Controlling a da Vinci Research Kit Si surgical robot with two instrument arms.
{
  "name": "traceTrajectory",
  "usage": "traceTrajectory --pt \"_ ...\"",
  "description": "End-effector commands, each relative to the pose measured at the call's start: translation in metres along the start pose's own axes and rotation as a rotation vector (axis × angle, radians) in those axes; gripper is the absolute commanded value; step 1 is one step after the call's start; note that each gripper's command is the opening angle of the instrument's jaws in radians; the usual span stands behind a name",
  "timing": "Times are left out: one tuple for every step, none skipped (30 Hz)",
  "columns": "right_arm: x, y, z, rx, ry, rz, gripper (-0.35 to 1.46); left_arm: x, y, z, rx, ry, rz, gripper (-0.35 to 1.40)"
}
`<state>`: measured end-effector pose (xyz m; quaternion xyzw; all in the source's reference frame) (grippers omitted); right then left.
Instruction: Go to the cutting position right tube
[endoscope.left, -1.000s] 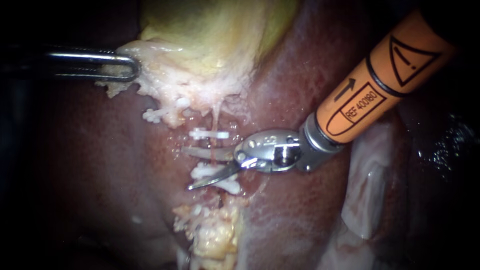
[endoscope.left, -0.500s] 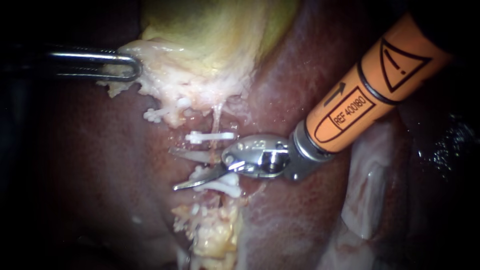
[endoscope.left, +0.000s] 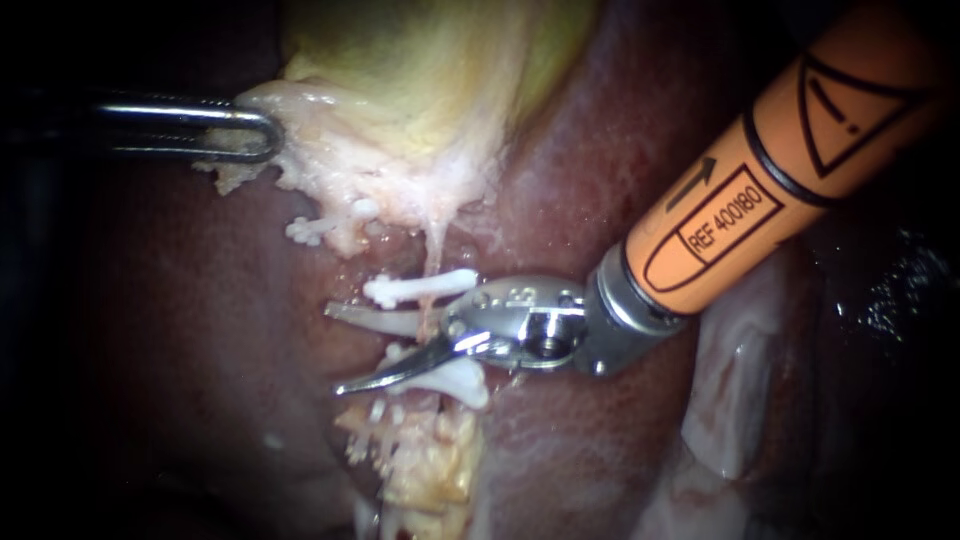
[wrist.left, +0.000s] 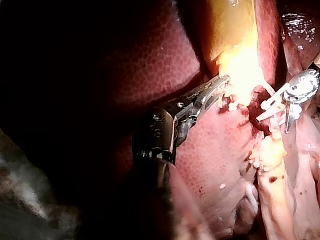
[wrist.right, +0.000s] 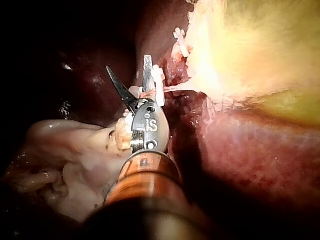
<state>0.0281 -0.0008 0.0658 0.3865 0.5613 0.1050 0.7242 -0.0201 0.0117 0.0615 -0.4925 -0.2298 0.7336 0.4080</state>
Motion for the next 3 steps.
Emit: traceTrajectory --pt "-0.0001 0.0001 0.0000 -0.002 0.000 -0.001 1.26 0.0000 0.0000 0.0000 -0.002 -0.001 0.000 -0.35" --pt "-0.0001 0.0001 0.0000 -0.005 0.001 0.005 1.28 0.0000 0.0000 0.0000 -0.002 -0.001 0.000 -0.35" --pt "-0.0001 0.0001 0.0000 -0.008 0.001 0.011 1.28 0.0000 0.0000 0.0000 -0.002 -0.001 0.000 -0.35"
